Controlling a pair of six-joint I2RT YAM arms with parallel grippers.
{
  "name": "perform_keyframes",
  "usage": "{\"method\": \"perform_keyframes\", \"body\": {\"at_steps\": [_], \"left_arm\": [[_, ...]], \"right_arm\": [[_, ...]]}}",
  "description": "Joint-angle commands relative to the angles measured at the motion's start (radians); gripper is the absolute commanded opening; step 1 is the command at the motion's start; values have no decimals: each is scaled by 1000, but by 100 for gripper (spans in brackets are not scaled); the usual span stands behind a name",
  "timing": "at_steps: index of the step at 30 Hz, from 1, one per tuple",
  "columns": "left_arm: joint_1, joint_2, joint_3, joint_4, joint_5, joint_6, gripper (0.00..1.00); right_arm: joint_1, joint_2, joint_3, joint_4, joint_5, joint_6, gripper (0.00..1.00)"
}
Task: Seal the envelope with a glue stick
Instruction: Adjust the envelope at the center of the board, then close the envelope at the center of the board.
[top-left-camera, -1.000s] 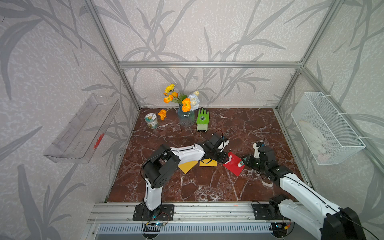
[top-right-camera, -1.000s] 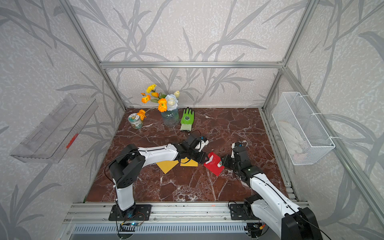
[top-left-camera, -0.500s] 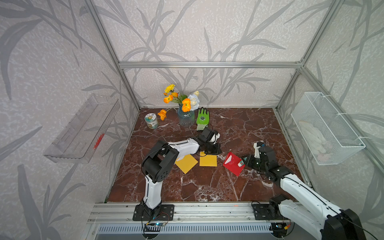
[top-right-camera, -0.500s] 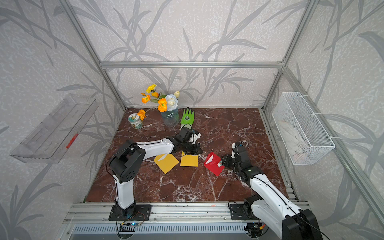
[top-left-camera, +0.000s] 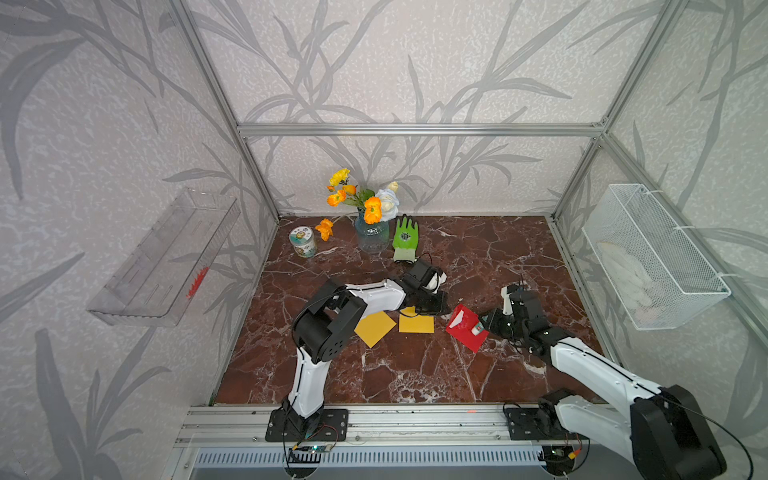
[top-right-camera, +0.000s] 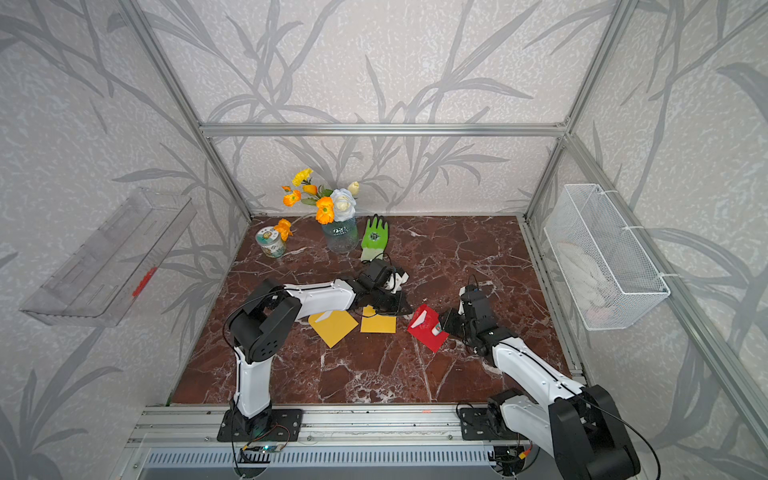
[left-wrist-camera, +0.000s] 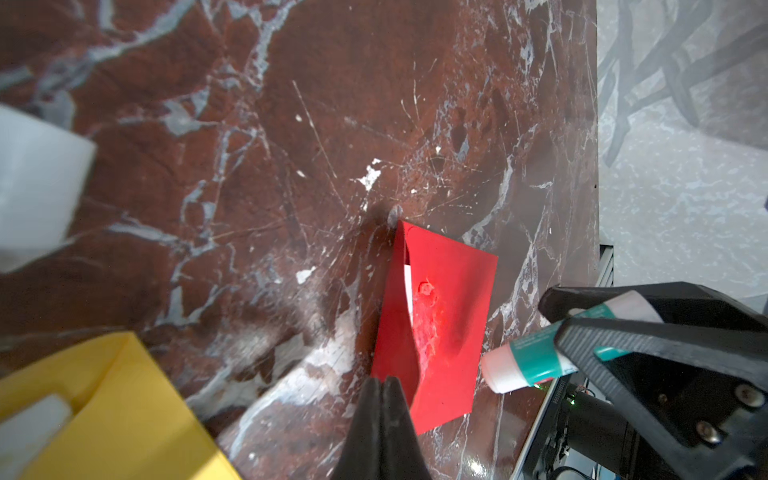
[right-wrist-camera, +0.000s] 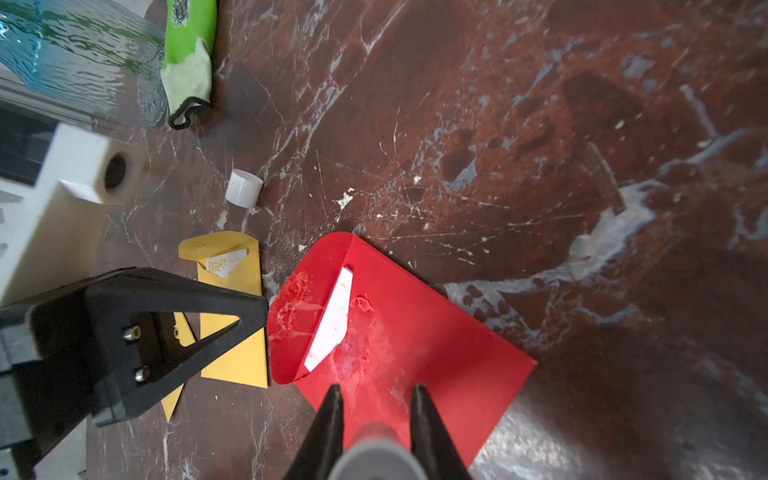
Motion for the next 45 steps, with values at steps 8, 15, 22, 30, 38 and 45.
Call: {"method": "perform_keyframes", "body": {"at_steps": [8,15,22,30,38,45], "left_arm": [[-56,38,87,-113,-62,79,0],[-82,73,120,-152,-89,100,0],[-106,110,157,-206,-121,126,0],[-116,100,180,-251,-151,135,0],[-115,61,192,-234,-104,105,0],[-115,58,194,-227,-81,94,0]], "right_arm": [[-4,7,-3,51,-17,22,0],[-4,15,-11,63,-15,33,0],[-4,15,-8,59,-15,33,0],[-5,5,-16,56,-14,32,0],[-6,18,-32,69,7,24,0],[-5,74,-33,119,0,22,0]]}}
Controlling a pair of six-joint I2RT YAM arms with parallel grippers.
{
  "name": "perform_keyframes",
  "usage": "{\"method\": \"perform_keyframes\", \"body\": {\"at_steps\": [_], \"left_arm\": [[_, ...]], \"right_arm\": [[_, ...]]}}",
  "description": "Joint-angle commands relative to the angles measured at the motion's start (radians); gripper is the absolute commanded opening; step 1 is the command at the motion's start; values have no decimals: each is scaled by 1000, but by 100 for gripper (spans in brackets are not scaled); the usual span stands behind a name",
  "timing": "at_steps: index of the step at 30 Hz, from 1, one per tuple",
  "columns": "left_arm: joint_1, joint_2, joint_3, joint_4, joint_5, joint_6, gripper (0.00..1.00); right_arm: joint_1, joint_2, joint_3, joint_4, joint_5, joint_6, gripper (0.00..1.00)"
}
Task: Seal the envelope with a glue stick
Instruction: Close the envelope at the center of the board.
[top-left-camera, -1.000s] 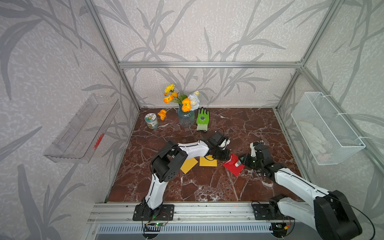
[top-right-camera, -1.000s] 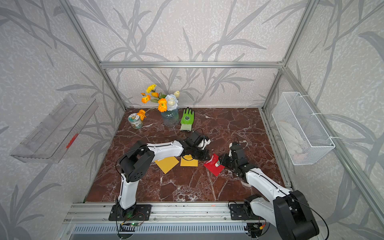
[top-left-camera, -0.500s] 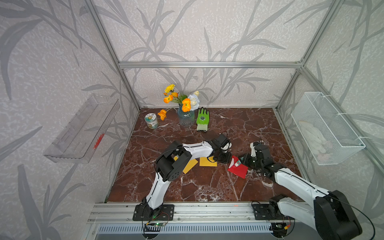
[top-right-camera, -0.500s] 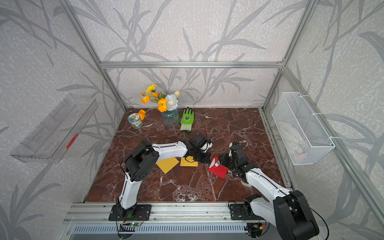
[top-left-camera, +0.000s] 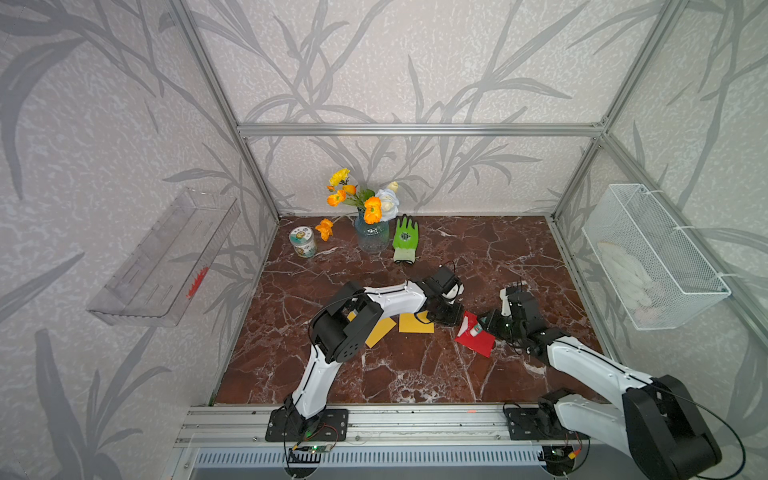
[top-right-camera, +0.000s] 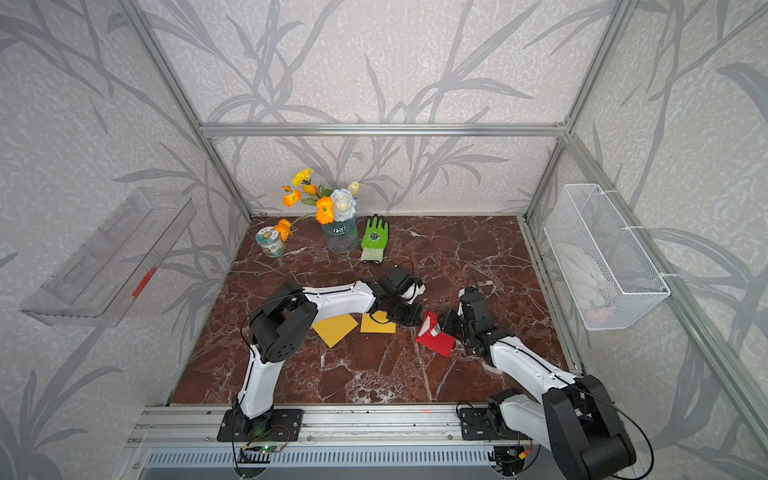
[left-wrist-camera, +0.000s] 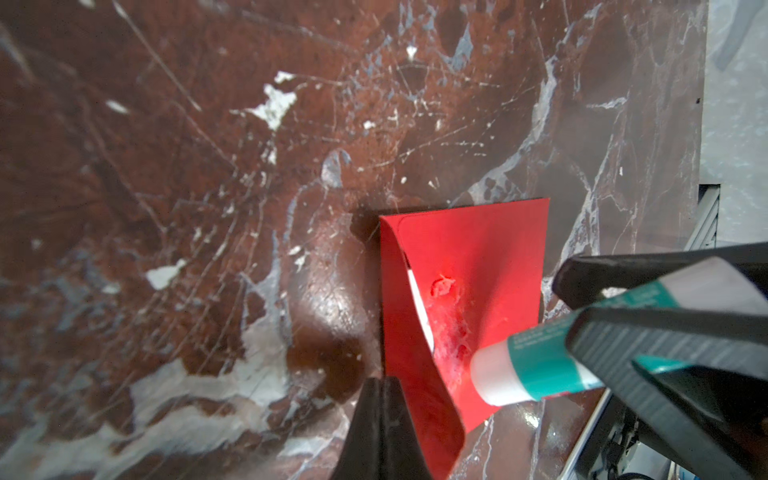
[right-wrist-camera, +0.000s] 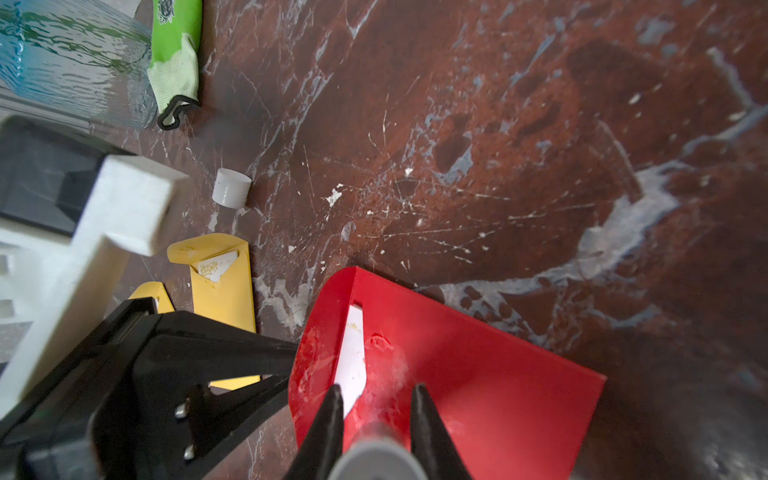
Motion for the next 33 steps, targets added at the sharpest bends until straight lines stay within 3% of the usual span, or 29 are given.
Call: {"method": "perform_keyframes", "body": {"at_steps": [1,16,28,33], "left_arm": [[-3,-36,24,-8,22,-7,0],[-11,-10,27,23,58,-35,0],[-17,70,40,-2,11,-35,0],[-20,119,80,-108,-68,8,0]], "right_arm": [[-3,31,-4,39,9,-11,0],[-3,114,-25,34,52,-20,0],[-3,107,-32,39,40,-28,0],[-3,59,-23,24,0,-12,0]]}}
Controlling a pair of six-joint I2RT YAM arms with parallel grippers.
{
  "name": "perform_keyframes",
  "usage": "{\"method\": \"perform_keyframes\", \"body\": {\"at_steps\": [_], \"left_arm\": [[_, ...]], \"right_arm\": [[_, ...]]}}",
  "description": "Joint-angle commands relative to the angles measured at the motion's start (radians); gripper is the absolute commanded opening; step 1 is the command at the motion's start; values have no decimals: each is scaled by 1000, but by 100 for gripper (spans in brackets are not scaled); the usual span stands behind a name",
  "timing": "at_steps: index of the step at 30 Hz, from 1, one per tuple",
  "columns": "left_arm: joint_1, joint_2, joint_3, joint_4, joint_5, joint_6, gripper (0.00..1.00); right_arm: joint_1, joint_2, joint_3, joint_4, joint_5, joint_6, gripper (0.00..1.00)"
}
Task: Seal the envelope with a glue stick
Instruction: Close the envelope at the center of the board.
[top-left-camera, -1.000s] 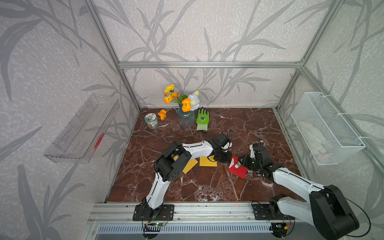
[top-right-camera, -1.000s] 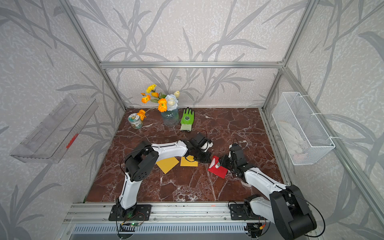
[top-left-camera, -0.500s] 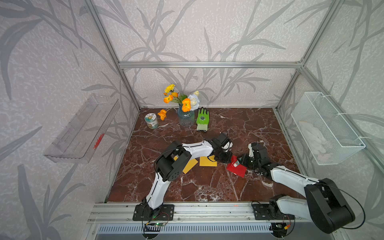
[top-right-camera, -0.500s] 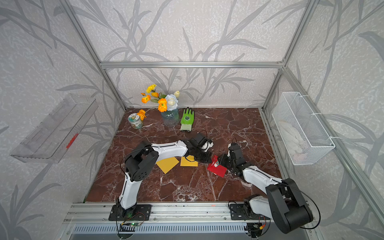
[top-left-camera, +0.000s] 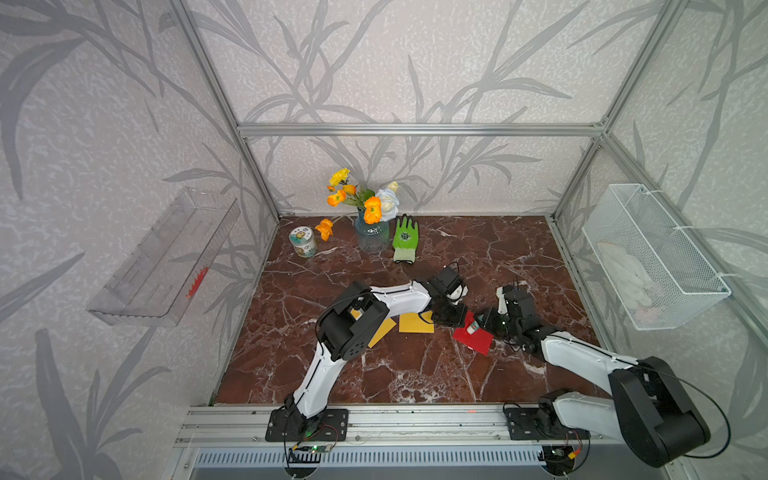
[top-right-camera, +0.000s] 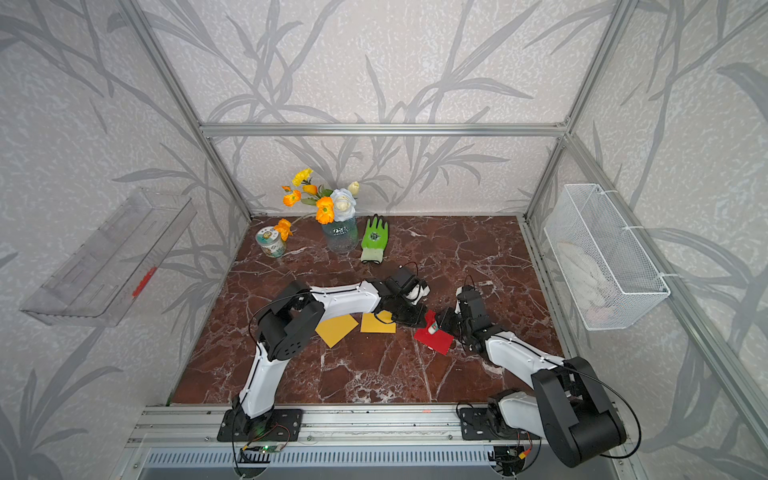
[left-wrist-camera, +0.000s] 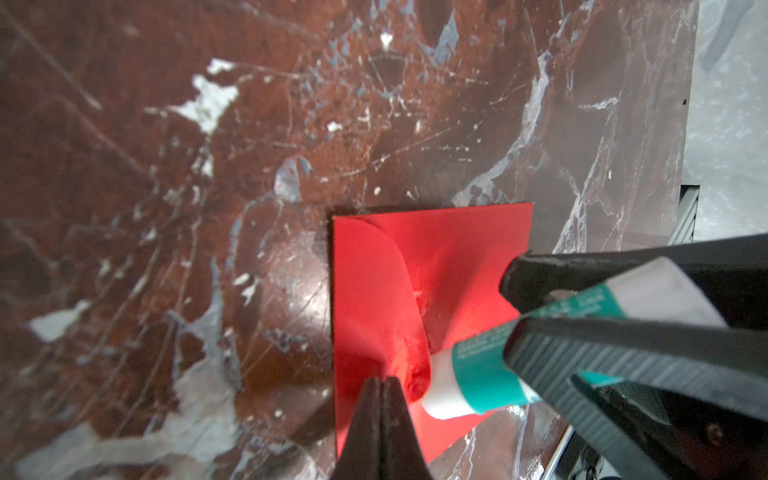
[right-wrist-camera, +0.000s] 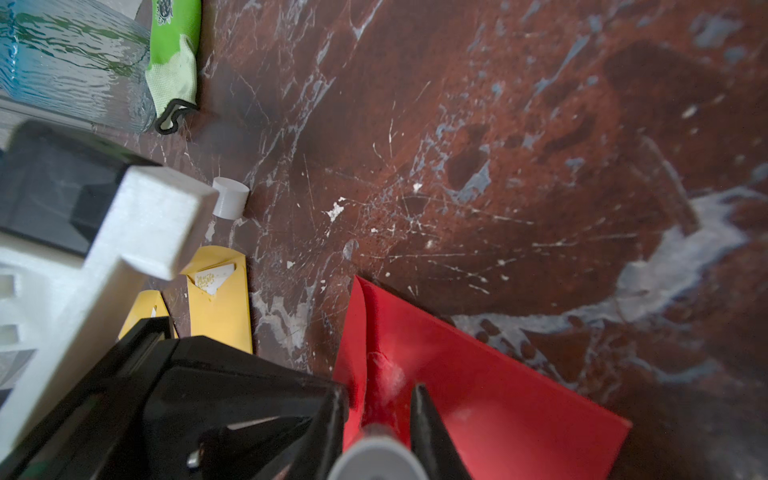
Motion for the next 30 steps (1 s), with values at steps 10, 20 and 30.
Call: {"method": "perform_keyframes", "body": {"at_steps": [10,20,30], "left_arm": [[-2,78,1,-120,-109,45,0],[-6,113,60,-147,-112,35,0],[-30,125,155,-295,-331,50,9]], "right_arm": [[-8,-449,64,-338,115,-36,0],[-22,-472,33,-364,107,-30,0],[-22,-453,23,-362,125,-42,0]]}}
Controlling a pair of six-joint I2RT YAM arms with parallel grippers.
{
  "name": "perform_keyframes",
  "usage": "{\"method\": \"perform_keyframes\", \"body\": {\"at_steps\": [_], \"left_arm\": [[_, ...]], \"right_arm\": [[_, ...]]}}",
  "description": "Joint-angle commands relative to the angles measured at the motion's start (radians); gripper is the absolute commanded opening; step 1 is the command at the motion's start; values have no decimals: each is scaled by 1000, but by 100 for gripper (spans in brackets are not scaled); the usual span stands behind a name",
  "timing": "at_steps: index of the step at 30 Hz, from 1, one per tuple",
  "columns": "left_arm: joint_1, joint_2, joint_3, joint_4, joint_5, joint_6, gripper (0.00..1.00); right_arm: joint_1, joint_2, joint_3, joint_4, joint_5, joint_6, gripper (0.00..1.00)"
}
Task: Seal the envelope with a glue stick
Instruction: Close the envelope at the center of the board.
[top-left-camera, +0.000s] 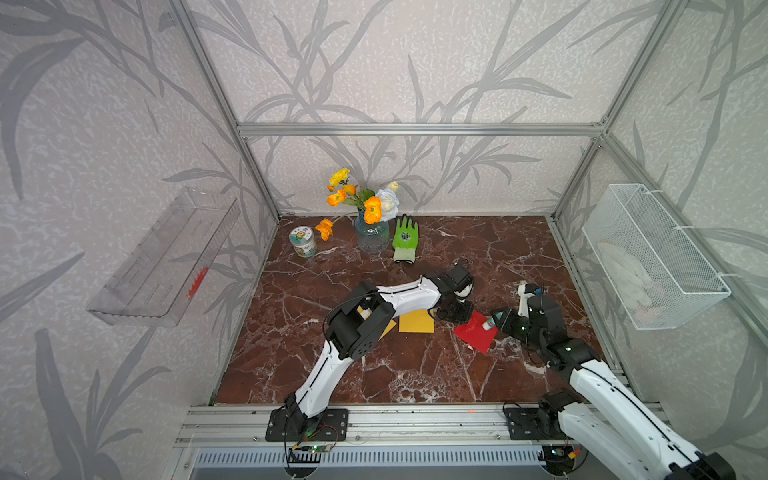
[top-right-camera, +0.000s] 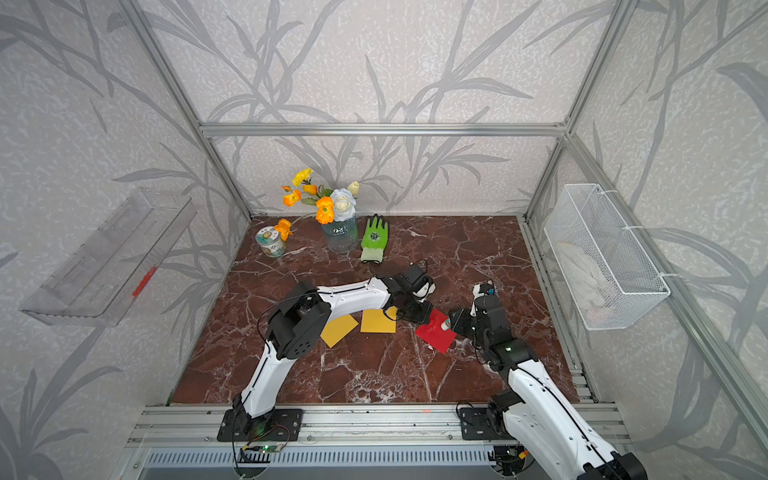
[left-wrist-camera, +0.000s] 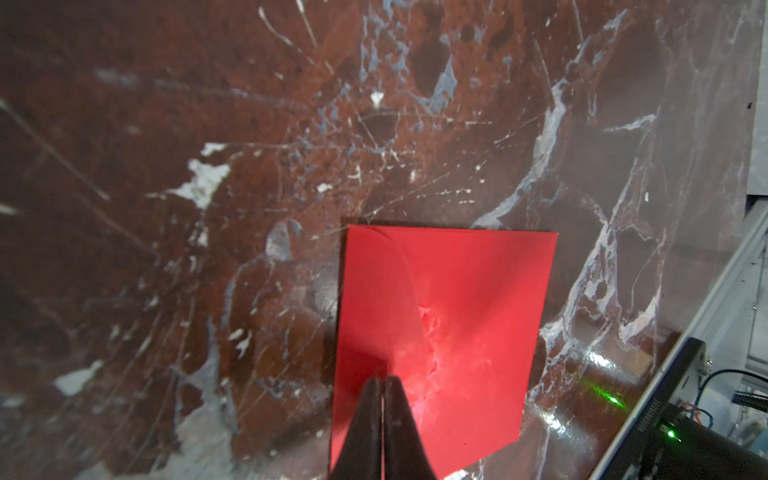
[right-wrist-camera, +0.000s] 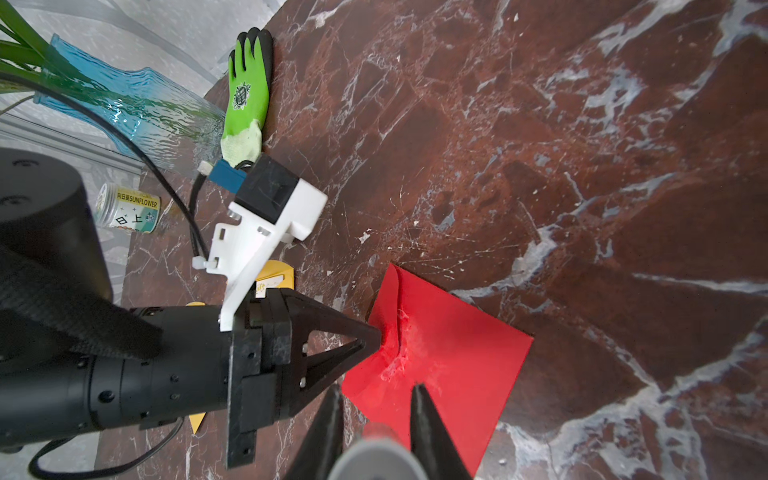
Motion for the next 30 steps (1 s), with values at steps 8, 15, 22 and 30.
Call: {"method": "perform_keyframes", "body": {"at_steps": [8,15,22,30], "left_arm": [[-7,28,-30,-98,-157,33,4],[-3,31,3,-107,-158,31,4],[-36,54,17,-165,-249,87,6],[-97,72,35,-205,-435,165,8]], "right_arm": [[-3,-3,-30,6,18,-1,0],[-6,-11,-35,3,21,-1,0],[-11,-15,-54,6,17,1,0],[-27,-58,-77,-22,14,7,0]]}}
